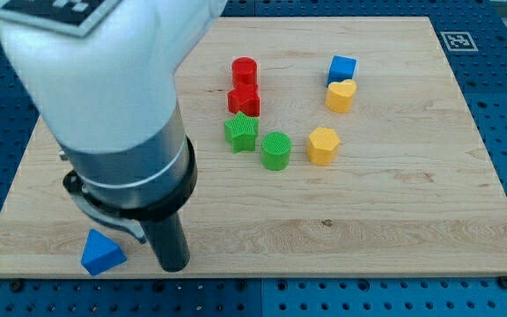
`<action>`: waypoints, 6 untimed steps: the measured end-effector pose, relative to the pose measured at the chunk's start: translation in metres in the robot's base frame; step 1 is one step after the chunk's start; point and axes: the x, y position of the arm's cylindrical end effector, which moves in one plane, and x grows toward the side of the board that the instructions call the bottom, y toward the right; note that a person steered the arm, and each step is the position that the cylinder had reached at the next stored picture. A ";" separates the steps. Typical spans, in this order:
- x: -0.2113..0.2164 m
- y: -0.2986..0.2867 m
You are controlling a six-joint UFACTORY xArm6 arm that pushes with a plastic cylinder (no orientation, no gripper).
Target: Move the blue triangle to the bottom left of the board
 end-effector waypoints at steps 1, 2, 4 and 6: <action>0.001 -0.005; 0.001 -0.025; 0.001 -0.105; 0.001 -0.122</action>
